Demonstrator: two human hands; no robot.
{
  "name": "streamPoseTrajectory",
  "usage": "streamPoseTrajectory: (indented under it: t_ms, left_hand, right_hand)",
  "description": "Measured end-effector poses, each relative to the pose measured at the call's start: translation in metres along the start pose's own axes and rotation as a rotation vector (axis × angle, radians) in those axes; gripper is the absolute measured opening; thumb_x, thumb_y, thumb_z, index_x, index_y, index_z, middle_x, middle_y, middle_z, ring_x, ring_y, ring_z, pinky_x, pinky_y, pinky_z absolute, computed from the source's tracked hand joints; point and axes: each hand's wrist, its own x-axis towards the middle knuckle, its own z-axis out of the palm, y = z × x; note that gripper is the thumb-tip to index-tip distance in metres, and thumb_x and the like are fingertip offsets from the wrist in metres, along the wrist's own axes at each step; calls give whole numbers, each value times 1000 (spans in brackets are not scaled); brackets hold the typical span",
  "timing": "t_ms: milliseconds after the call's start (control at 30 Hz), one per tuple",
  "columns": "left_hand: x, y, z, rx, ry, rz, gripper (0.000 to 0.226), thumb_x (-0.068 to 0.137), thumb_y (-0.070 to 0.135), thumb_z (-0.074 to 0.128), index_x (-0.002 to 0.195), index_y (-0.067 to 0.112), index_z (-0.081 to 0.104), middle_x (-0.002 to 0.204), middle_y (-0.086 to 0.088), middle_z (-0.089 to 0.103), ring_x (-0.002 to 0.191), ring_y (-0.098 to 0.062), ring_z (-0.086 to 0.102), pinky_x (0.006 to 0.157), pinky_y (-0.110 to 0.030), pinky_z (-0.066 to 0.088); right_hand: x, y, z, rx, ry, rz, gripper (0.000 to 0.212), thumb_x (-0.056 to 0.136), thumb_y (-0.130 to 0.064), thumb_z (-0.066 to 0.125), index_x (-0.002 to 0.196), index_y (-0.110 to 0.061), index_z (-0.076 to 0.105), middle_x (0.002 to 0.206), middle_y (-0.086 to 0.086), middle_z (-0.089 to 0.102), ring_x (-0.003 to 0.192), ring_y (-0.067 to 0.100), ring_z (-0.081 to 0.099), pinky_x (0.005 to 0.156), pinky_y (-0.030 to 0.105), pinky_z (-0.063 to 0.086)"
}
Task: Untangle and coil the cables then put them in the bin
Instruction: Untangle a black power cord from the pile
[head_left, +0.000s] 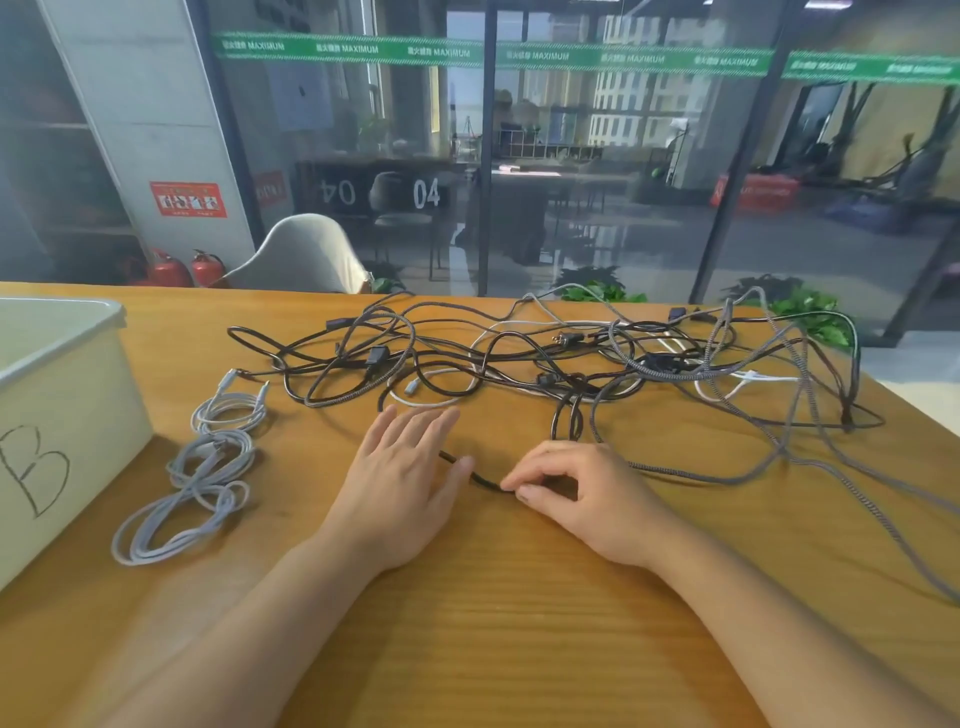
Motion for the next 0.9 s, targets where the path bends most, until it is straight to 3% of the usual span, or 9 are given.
streamPoseTrajectory:
  t_ms: [67,167,300,367,433,533,633,733,900]
  left_hand:
    - [-1,-5,-2,-29,-75,-10,72,100,66,21,158,26,36,157,9,45,148,-13,34,126,-34,17]
    - [-2,-12,-4,-50,-165,-20,62,105,62,24,159,32,33,160,15,36,151,-9,26,122,-31,19]
    - [-4,-14,-7,-64,-154,-12,53,107,55,30,154,35,41,154,18,41,145,-7,29,117,-30,26]
    - [-4,-13,-8,-84,-143,-14,51,106,54,33,152,35,44,149,18,45,139,-8,33,114,-29,29]
    - [-5,-13,-8,-102,-148,-19,52,105,56,36,152,34,45,147,17,46,137,-8,34,114,-29,30]
    - [-7,-11,-9,-121,-165,-31,64,99,69,30,151,35,43,146,18,45,137,-8,35,114,-30,30]
    - [-9,-10,-11,-137,-183,-40,73,92,75,25,152,37,41,146,19,44,139,-7,34,114,-32,29]
    - [-9,-9,-13,-146,-184,-48,70,94,74,30,152,36,41,147,18,44,141,-8,34,117,-34,29]
    - [-9,-7,-16,-157,-209,-55,81,86,80,21,152,37,41,148,19,44,141,-7,33,118,-34,28]
  right_hand:
    - [-2,-2,-3,104,124,4,20,99,-18,69,110,-32,79,107,-24,71,105,0,65,92,12,45]
    - [5,8,-12,-27,407,96,34,101,-23,65,133,-37,67,138,-23,58,130,-2,50,111,21,36]
    - [6,12,-12,-187,121,353,49,104,-46,55,152,-40,47,166,-12,30,155,9,20,122,33,21]
    - [4,12,-8,-201,102,337,39,102,-46,58,140,-37,62,150,-14,48,149,12,34,117,30,30]
    - [4,11,-9,-171,219,271,20,98,-43,67,114,-36,75,119,-25,60,124,7,55,96,20,37]
    - [3,15,-11,-89,312,252,10,90,-31,77,95,-39,72,98,-25,70,102,-3,62,83,10,42]
    - [0,18,-12,110,323,259,34,87,-15,79,107,-39,67,104,-17,73,104,-7,65,90,15,50]
    - [-1,15,-13,194,271,270,50,90,-11,74,127,-43,62,106,-20,74,102,-10,65,85,7,46]
    - [4,9,-9,182,231,322,57,99,-23,63,149,-45,46,103,-13,69,89,5,62,74,13,47]
